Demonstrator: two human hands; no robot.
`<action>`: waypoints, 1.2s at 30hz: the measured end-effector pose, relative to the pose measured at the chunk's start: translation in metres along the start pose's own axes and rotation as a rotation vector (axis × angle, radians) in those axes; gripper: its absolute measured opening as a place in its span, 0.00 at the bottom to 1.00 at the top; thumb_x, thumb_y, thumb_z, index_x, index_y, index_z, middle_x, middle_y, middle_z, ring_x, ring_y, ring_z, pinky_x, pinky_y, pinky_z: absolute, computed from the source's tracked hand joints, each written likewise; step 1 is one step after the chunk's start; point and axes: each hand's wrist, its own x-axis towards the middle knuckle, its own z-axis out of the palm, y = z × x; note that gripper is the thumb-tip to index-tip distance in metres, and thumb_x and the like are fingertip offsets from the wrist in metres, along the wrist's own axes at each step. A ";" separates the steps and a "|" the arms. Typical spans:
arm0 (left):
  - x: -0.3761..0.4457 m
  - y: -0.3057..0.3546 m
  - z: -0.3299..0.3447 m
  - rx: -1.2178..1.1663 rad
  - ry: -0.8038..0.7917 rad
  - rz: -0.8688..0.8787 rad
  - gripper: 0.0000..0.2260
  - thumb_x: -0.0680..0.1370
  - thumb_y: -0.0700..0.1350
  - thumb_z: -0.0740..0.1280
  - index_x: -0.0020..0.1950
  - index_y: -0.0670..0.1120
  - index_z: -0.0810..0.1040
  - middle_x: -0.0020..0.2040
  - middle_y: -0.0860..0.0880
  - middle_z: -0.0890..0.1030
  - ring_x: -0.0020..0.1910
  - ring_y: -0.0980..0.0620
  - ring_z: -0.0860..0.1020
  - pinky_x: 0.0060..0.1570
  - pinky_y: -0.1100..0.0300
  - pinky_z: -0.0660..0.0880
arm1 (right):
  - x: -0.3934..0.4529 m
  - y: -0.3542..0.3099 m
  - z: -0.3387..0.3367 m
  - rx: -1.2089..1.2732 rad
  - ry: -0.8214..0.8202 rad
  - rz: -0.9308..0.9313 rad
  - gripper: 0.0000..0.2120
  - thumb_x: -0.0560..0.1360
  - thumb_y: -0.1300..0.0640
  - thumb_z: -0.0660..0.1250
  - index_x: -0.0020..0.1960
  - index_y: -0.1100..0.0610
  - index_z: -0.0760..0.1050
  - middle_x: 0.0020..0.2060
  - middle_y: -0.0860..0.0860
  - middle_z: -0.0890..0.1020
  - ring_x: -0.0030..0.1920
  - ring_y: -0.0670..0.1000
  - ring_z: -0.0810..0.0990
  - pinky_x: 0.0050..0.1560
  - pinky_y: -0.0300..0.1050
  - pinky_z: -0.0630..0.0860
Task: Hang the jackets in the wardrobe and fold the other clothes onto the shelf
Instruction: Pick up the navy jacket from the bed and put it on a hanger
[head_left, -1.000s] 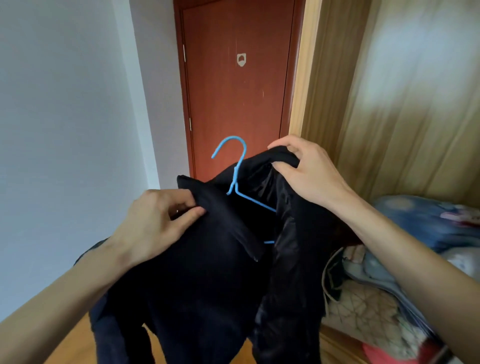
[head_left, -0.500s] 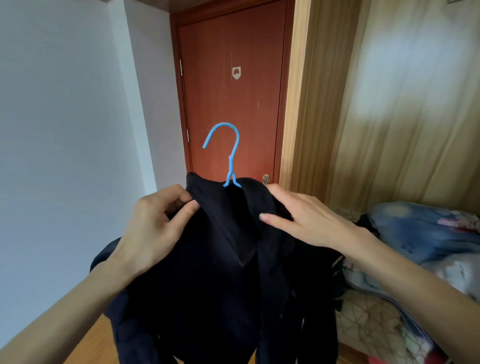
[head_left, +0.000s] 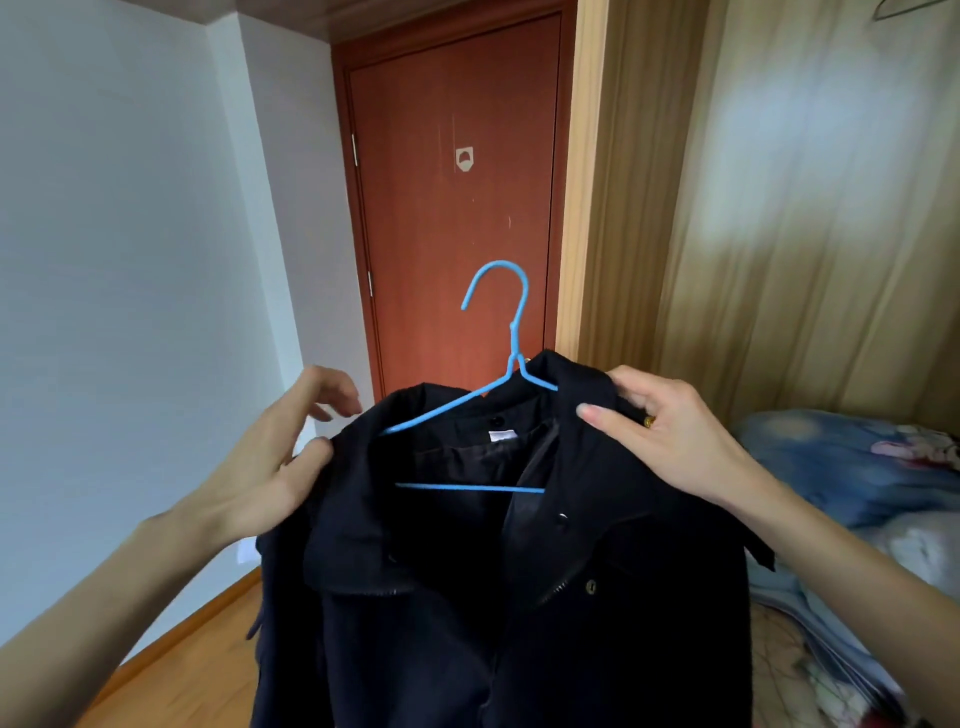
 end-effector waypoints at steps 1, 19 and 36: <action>0.003 0.008 0.005 -0.002 -0.016 0.023 0.18 0.75 0.51 0.55 0.64 0.54 0.71 0.59 0.56 0.78 0.60 0.51 0.77 0.59 0.56 0.72 | 0.000 -0.002 0.000 0.001 0.006 0.007 0.02 0.80 0.53 0.71 0.50 0.48 0.82 0.43 0.42 0.85 0.46 0.39 0.81 0.50 0.33 0.74; 0.051 0.032 0.053 0.314 0.155 0.156 0.21 0.85 0.60 0.50 0.56 0.51 0.80 0.47 0.56 0.71 0.39 0.50 0.76 0.38 0.47 0.78 | -0.019 0.016 -0.051 -0.591 0.029 -0.108 0.16 0.86 0.38 0.53 0.57 0.45 0.76 0.45 0.40 0.76 0.47 0.42 0.78 0.49 0.45 0.73; 0.071 0.049 0.062 0.607 0.095 0.445 0.18 0.87 0.58 0.51 0.41 0.51 0.65 0.34 0.54 0.68 0.28 0.47 0.72 0.22 0.56 0.67 | 0.001 0.012 -0.022 -0.510 0.033 -0.142 0.17 0.82 0.36 0.61 0.41 0.45 0.75 0.28 0.50 0.72 0.28 0.53 0.68 0.30 0.49 0.65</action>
